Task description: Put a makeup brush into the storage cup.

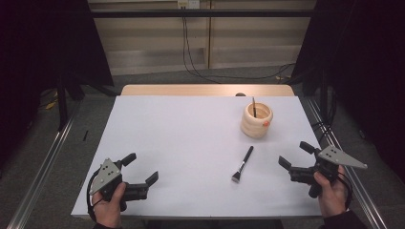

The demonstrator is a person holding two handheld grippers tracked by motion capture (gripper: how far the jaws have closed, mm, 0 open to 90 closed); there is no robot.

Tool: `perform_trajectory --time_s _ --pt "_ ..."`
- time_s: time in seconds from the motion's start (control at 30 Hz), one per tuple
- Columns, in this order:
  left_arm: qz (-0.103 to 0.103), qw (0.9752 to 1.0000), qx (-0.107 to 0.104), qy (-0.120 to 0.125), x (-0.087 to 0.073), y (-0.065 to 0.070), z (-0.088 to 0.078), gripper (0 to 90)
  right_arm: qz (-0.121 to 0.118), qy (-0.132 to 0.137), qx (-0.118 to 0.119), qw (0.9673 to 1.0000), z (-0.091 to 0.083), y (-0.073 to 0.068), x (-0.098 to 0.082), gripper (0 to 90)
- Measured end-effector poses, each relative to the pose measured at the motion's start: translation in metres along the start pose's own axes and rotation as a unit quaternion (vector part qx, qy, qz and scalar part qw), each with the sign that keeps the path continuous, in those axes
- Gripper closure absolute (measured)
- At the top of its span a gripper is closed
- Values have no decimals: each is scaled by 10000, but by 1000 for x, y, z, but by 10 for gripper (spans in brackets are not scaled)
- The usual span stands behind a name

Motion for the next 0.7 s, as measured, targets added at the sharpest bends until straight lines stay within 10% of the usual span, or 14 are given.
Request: perform_trajectory --time_s 0.7 --pt "21 10000 -4 30 0 -1 2 15 -22 -65 253 9997 -12 0 -11 20"
Point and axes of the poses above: each handheld gripper's, and its own axes: z roughly forward along the jaws, x roughly out of its top, y roughly to its right, the point moved 2 cm from there along z, roughly forward along the jaws, and after that the axes turned 6 degrees about y, right-handed, at the moved point
